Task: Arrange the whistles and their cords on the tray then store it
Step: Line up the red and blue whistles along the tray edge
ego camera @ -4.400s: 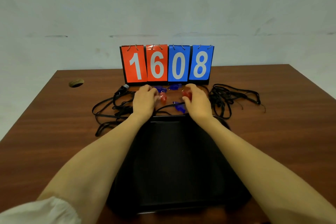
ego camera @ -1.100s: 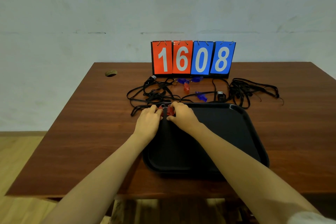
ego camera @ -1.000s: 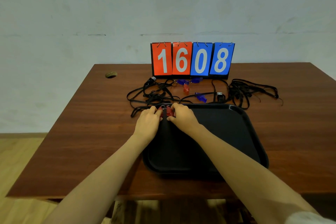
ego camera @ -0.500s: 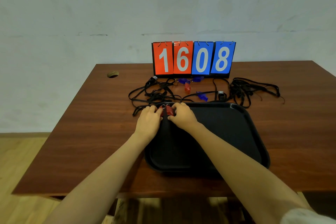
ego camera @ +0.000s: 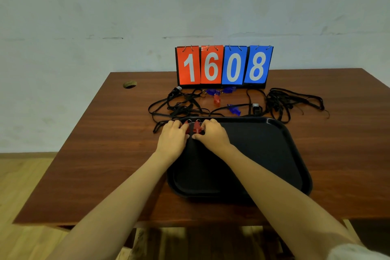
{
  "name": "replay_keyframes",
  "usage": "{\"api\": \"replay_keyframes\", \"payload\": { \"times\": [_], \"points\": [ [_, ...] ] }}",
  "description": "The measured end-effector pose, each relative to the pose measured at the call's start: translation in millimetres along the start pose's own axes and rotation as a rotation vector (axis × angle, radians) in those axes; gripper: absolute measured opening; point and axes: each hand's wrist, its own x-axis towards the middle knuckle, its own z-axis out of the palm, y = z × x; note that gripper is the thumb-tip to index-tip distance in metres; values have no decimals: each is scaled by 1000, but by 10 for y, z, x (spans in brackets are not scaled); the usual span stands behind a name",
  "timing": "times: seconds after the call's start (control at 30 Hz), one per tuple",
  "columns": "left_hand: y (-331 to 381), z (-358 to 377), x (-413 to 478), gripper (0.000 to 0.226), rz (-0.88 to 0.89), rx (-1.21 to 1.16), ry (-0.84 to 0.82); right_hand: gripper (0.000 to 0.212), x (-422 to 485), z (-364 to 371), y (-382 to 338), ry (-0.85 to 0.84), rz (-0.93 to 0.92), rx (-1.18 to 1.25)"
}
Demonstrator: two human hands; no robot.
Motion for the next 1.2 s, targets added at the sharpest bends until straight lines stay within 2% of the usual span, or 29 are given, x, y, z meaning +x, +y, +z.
{"api": "replay_keyframes", "payload": {
  "times": [0.1,0.17,0.27,0.37,0.5,0.67,0.9,1.03,1.13,1.2],
  "points": [
    [54,-58,-28,50,40,6,48,61,-8,-62,14,-45,0,-73],
    [159,-97,-3,51,83,-10,91,61,-13,-155,61,-62,-8,-143],
    [389,-155,147,45,129,-38,133,50,15,-377,214,3,-16,-190],
    [616,-212,429,41,115,-68,75,36,136,-643,431,115,13,-185],
    [780,-216,943,42,52,-148,-3,31,433,-954,697,181,53,-171],
    [832,-62,1494,46,1,-227,-120,31,846,-1033,889,87,72,-168],
    [771,138,1783,34,5,-208,-161,37,1173,-875,914,-75,45,-200],
    [771,191,1815,33,-10,-230,-167,38,1191,-857,976,-40,79,-222],
    [794,220,1818,34,-41,-261,-147,39,1165,-921,1009,47,33,-117],
    [796,233,1828,34,-54,-278,-130,44,1133,-954,996,-18,-10,-121]
  ]
}}
